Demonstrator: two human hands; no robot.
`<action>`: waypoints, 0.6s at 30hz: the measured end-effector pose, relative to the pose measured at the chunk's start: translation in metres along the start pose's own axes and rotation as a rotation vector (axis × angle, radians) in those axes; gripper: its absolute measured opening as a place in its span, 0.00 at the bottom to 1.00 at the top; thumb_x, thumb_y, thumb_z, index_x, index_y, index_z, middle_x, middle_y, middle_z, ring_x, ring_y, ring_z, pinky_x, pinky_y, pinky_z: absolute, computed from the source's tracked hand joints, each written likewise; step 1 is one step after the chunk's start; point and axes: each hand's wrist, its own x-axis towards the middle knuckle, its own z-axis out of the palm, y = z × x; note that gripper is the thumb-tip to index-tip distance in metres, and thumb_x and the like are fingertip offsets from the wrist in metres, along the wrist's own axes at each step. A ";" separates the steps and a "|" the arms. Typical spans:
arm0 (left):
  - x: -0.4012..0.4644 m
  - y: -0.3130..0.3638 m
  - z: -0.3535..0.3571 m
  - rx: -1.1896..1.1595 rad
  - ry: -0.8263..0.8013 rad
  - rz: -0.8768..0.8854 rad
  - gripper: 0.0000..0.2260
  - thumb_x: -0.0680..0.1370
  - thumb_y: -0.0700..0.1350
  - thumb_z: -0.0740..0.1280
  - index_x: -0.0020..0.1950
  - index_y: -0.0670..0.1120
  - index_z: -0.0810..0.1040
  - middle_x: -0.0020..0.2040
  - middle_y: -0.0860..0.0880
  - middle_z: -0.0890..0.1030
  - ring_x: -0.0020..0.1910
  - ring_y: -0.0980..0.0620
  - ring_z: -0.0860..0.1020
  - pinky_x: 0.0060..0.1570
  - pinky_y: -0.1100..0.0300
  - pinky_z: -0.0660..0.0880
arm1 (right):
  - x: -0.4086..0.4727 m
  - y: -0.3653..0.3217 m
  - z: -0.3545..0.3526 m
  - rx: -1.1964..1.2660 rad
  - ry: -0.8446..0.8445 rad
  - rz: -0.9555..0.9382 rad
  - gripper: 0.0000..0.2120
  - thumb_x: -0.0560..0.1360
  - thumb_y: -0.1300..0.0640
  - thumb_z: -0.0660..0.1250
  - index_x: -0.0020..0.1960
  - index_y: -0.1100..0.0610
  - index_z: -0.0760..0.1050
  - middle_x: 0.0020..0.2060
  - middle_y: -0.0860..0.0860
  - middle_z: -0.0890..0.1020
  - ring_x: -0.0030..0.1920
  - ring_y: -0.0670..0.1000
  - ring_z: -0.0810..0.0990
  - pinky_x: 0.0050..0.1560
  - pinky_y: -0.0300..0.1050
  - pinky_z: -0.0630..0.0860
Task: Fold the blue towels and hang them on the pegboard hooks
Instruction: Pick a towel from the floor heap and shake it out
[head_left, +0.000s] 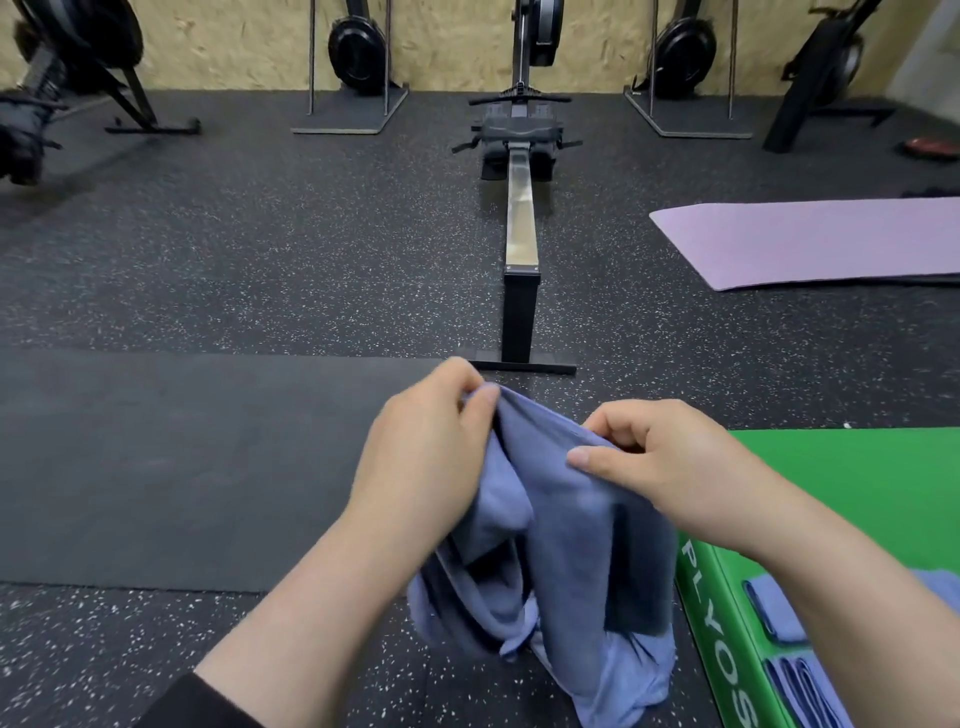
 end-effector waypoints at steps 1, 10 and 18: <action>0.003 -0.002 -0.004 -0.008 0.056 -0.043 0.10 0.81 0.54 0.64 0.43 0.51 0.74 0.37 0.54 0.81 0.45 0.46 0.79 0.47 0.51 0.75 | 0.000 0.001 0.000 -0.028 0.009 0.010 0.08 0.77 0.52 0.72 0.40 0.52 0.80 0.28 0.45 0.75 0.31 0.41 0.68 0.35 0.43 0.65; -0.013 0.013 0.004 0.029 -0.427 0.161 0.14 0.81 0.56 0.64 0.67 0.65 0.73 0.34 0.54 0.78 0.39 0.61 0.76 0.30 0.69 0.64 | 0.001 -0.008 0.007 0.063 0.035 -0.062 0.07 0.79 0.59 0.69 0.47 0.49 0.83 0.40 0.46 0.85 0.42 0.50 0.80 0.52 0.50 0.75; 0.001 -0.002 0.009 0.044 -0.105 -0.005 0.11 0.82 0.54 0.61 0.44 0.50 0.74 0.39 0.52 0.81 0.45 0.45 0.79 0.48 0.49 0.76 | 0.000 -0.002 0.002 0.117 0.086 0.027 0.07 0.76 0.53 0.73 0.41 0.54 0.80 0.33 0.52 0.83 0.32 0.42 0.71 0.37 0.44 0.68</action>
